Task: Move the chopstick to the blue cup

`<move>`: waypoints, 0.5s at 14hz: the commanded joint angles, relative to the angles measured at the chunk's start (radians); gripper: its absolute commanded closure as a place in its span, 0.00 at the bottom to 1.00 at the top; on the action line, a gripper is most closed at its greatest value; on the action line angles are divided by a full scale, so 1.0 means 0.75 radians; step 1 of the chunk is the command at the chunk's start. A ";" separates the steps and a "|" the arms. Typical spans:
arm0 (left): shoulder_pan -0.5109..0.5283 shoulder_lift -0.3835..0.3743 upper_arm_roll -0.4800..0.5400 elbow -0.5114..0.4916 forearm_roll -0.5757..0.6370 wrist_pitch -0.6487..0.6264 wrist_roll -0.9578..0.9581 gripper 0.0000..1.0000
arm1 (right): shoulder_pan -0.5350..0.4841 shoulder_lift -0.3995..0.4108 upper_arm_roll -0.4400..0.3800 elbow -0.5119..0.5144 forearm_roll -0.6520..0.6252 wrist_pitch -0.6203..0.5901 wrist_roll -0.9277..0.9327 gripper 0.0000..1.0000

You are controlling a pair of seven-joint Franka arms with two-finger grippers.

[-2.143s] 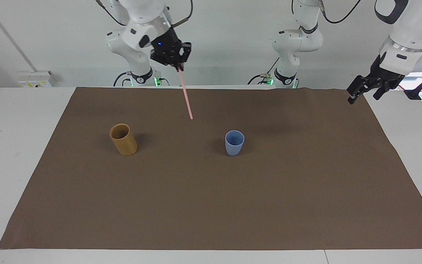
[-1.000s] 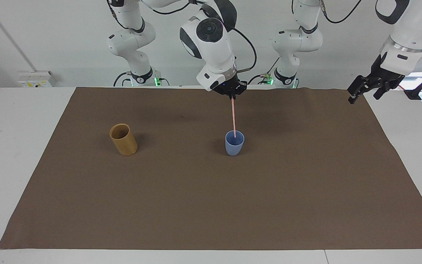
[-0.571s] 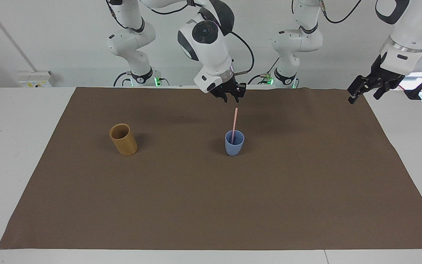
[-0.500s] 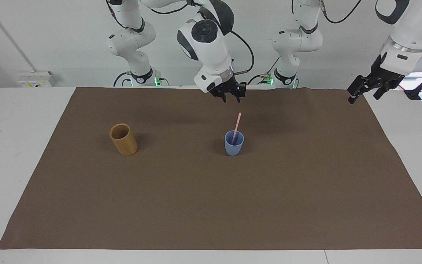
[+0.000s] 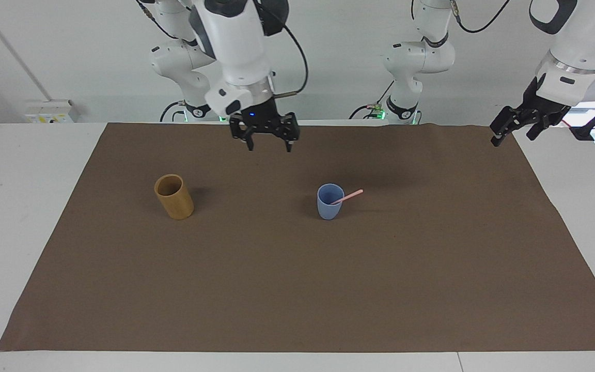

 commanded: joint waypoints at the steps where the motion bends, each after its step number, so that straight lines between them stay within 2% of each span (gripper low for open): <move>1: 0.013 -0.017 -0.005 -0.017 -0.008 -0.011 0.003 0.00 | -0.122 -0.149 0.016 -0.019 -0.204 -0.224 -0.195 0.00; 2: 0.013 -0.017 -0.005 -0.017 -0.008 -0.011 0.003 0.00 | -0.179 -0.183 -0.002 -0.019 -0.231 -0.282 -0.340 0.00; 4: 0.013 -0.017 -0.005 -0.017 -0.008 -0.011 0.003 0.00 | -0.275 -0.196 -0.035 -0.027 -0.221 -0.278 -0.567 0.00; 7: 0.011 -0.017 -0.005 -0.017 -0.008 -0.011 0.003 0.00 | -0.475 -0.204 -0.033 -0.046 -0.119 -0.258 -0.733 0.00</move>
